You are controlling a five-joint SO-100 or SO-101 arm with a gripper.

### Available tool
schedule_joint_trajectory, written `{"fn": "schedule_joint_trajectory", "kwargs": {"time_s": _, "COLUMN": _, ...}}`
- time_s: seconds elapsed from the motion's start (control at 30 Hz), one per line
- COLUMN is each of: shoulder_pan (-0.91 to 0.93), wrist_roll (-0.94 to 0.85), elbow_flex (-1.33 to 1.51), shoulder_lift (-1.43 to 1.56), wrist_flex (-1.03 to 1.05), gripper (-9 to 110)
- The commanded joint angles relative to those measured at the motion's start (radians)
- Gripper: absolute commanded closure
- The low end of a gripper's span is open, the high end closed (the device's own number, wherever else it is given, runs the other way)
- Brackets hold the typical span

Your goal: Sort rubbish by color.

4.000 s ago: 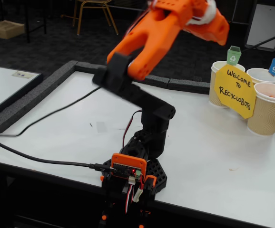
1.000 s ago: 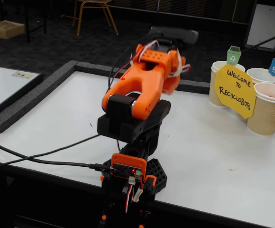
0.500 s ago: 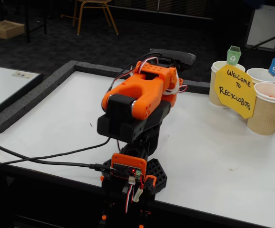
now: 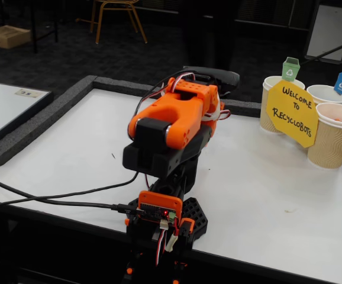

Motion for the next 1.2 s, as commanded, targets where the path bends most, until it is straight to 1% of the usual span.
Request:
{"fn": "schedule_joint_trajectory", "kwargs": {"time_s": 0.0, "shoulder_pan": -0.020, "wrist_roll": 0.020, "elbow_flex": -0.040, "shoulder_lift": 0.015, "wrist_flex": 0.017, "gripper": 99}}
{"fn": "schedule_joint_trajectory", "kwargs": {"time_s": 0.5, "shoulder_pan": -0.055, "wrist_roll": 0.020, "elbow_flex": -0.049, "shoulder_lift": 0.017, "wrist_flex": 0.103, "gripper": 98}}
{"fn": "schedule_joint_trajectory", "kwargs": {"time_s": 1.17, "shoulder_pan": -0.064, "wrist_roll": 0.018, "elbow_flex": -0.051, "shoulder_lift": 0.017, "wrist_flex": 0.103, "gripper": 98}}
